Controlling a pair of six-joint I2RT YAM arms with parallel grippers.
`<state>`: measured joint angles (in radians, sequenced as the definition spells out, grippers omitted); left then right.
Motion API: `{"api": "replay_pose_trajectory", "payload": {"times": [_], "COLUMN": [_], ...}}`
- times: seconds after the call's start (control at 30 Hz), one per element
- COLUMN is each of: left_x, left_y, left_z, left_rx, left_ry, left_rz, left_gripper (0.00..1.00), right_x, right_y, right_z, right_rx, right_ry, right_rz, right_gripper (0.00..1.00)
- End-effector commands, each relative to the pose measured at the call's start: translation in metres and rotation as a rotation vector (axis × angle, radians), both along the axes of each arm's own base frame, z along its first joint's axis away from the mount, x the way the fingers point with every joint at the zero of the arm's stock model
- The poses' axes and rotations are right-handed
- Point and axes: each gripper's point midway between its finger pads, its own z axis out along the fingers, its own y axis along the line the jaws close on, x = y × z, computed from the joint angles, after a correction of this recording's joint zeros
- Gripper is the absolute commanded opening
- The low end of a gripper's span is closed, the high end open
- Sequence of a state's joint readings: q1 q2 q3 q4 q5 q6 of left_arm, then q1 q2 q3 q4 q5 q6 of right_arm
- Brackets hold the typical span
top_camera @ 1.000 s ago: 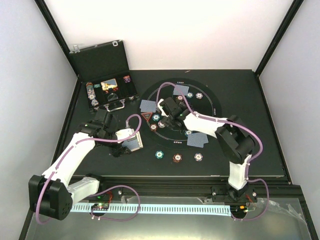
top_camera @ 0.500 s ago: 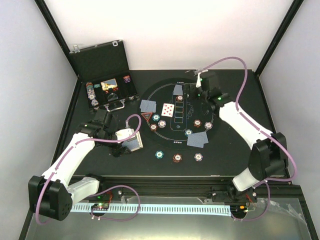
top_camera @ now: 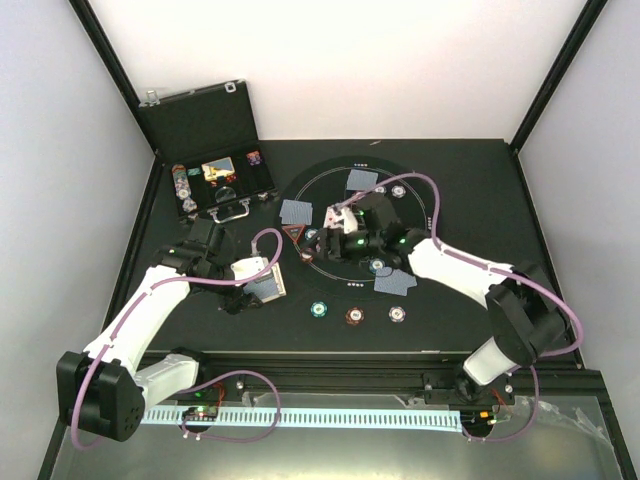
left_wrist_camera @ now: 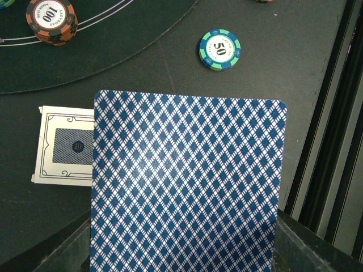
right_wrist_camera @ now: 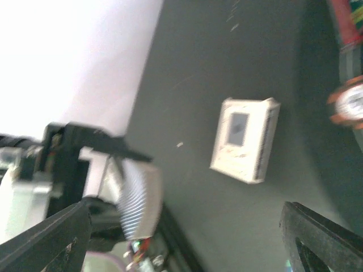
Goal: Distribute texas hold em gaming equipment
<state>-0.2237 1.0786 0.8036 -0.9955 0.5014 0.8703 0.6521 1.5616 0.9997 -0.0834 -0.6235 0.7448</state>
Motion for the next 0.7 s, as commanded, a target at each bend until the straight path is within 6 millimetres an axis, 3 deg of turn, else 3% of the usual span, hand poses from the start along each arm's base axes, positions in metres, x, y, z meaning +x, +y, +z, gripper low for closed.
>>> {"api": "replay_pose_trajectory", "payload": {"times": [0.0, 0.27, 0.67], "left_x": [0.006, 0.006, 0.007], "left_y": [-0.007, -0.007, -0.007], "left_z": [0.017, 0.017, 0.015], "left_rx": [-0.049, -0.047, -0.044], "left_ry": [-0.041, -0.042, -0.040], "left_rz": [-0.005, -0.004, -0.004], "left_gripper": [0.01, 0.02, 0.02], "right_x": [-0.038, -0.079, -0.090], "right_y": [0.041, 0.085, 0.098], "right_z": [0.023, 0.008, -0.006], "right_rx": [0.176, 0.214, 0.208], "right_ry": [0.074, 0.176, 0.218], "right_rz": [0.119, 0.233, 0.255], "right_gripper": [0.93, 0.87, 0.83]}}
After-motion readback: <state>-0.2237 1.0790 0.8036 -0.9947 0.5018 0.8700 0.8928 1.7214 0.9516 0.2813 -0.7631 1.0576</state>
